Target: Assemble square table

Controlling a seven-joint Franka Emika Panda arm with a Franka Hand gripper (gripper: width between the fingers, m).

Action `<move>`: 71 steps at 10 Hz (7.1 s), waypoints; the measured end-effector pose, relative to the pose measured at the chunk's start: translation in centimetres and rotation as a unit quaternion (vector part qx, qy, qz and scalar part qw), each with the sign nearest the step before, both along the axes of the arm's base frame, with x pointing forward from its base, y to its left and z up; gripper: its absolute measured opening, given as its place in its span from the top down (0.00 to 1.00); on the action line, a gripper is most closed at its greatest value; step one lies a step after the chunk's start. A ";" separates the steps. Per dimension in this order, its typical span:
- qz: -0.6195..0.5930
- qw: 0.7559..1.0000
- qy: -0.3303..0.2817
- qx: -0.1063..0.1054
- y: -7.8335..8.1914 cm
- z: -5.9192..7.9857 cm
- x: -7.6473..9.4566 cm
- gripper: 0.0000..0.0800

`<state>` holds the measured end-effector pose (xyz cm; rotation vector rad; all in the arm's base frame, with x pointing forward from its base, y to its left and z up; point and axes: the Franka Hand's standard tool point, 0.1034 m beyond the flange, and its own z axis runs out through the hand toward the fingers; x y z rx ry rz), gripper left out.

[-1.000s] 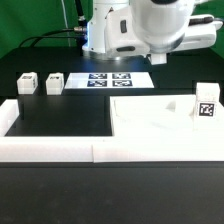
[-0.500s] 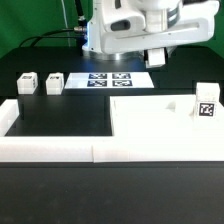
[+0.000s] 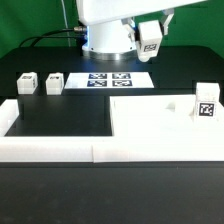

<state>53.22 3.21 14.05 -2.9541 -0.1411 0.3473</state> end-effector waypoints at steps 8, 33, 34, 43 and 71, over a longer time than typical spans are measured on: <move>-0.009 0.965 -0.260 -0.042 -3.5 0.1 7.6 0.64; -0.148 0.925 -0.345 -0.063 -4.0 -2.7 9.9 0.64; -0.145 0.926 -0.342 -0.062 -3.6 -3.1 9.8 0.64; -0.133 0.929 -0.339 -0.066 -2.6 -4.7 8.7 0.64; -0.162 0.965 -0.201 -0.041 -1.8 -5.9 9.3 0.19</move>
Offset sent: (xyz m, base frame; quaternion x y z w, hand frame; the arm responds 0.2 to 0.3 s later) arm 0.0364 -0.0232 -0.0272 -0.0334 0.2156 -0.0760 0.9730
